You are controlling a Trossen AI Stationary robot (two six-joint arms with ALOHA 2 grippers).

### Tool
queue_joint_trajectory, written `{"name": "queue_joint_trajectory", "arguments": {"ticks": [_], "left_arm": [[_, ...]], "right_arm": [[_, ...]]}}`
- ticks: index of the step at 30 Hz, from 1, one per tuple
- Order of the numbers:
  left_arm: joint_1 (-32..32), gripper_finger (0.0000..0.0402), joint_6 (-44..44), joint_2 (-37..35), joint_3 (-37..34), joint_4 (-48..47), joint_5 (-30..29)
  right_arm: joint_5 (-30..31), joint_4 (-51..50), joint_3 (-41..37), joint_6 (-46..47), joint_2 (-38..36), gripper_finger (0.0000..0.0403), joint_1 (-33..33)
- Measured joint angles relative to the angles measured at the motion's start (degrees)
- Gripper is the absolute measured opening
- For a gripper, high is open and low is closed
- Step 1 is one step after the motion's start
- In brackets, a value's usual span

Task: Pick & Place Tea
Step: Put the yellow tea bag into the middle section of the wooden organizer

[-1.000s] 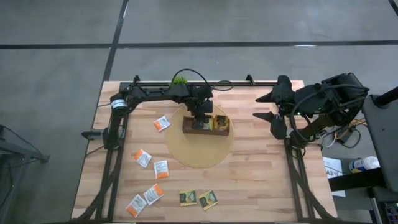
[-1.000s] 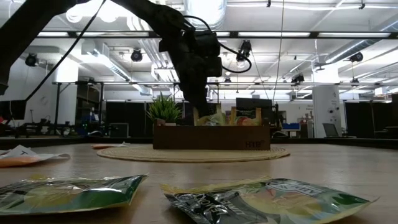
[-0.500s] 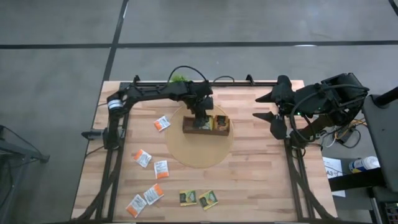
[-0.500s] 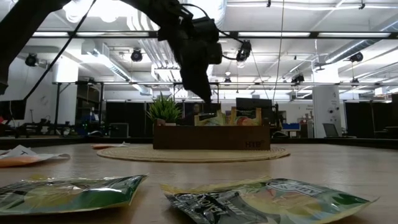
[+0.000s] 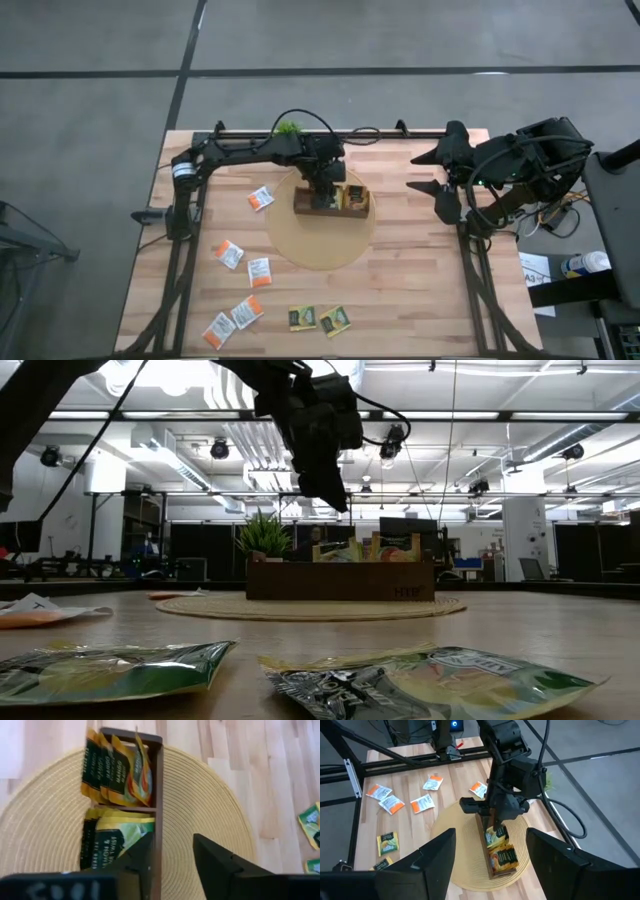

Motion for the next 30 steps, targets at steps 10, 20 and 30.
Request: {"name": "queue_joint_trajectory", "arguments": {"ticks": [10,20,30], "left_arm": [[-0.07,0.0043,-0.39,0.02,-3.03,3.85,1.94],[-0.09,0.0001,-0.62,0.09,-7.50,7.94,1.54],[-0.09,0.0000,0.21,0.09,-10.39,10.07,-0.29]], "right_arm": [[0.02,0.00,0.00,0.19,0.00,0.0237,0.00],[0.02,0.02,-0.40,0.20,0.00,0.0237,0.02],[0.02,0.03,-2.14,0.00,0.00,0.0237,0.00]]}}
